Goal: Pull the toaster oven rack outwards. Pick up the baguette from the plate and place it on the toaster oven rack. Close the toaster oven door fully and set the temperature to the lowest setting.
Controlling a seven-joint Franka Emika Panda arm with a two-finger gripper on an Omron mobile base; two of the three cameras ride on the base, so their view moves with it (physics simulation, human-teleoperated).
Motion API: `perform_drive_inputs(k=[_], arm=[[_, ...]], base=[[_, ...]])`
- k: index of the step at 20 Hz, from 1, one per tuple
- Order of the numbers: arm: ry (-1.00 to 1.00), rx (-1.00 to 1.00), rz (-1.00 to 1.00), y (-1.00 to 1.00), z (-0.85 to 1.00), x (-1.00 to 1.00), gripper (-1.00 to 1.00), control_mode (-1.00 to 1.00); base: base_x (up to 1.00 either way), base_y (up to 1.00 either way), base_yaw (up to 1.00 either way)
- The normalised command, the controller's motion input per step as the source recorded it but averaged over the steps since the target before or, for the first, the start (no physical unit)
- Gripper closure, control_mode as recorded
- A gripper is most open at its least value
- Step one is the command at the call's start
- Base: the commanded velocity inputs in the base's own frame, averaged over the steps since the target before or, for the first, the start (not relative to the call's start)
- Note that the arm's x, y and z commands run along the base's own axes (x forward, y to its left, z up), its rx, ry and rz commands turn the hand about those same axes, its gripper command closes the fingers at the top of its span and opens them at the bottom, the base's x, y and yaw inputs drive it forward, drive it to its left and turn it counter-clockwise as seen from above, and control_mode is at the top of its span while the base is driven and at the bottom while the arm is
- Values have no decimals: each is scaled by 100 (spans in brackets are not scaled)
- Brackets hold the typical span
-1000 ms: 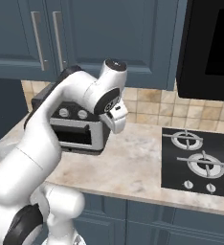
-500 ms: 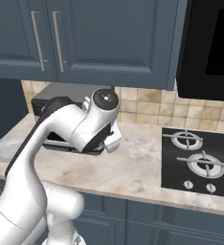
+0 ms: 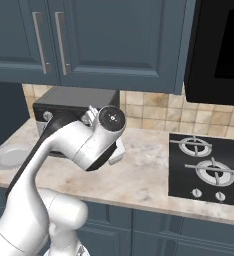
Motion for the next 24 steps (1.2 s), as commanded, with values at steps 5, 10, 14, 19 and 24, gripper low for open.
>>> perform_drive_inputs(k=[5, 10, 14, 19, 24], arm=[[-1, 4, 3, 3, 2, 0, 100, -100], [-3, 0, 0, 27, 0, 0, 100, -100], [-6, 0, 0, 46, 0, 0, 100, -100], [-8, 0, 0, 45, 0, 0, 100, -100], [-9, 0, 0, 33, 0, 0, 100, -100]], base=[[0, 0, 0], [0, 0, 0], [0, 0, 0], [0, 0, 0], [0, 0, 0]])
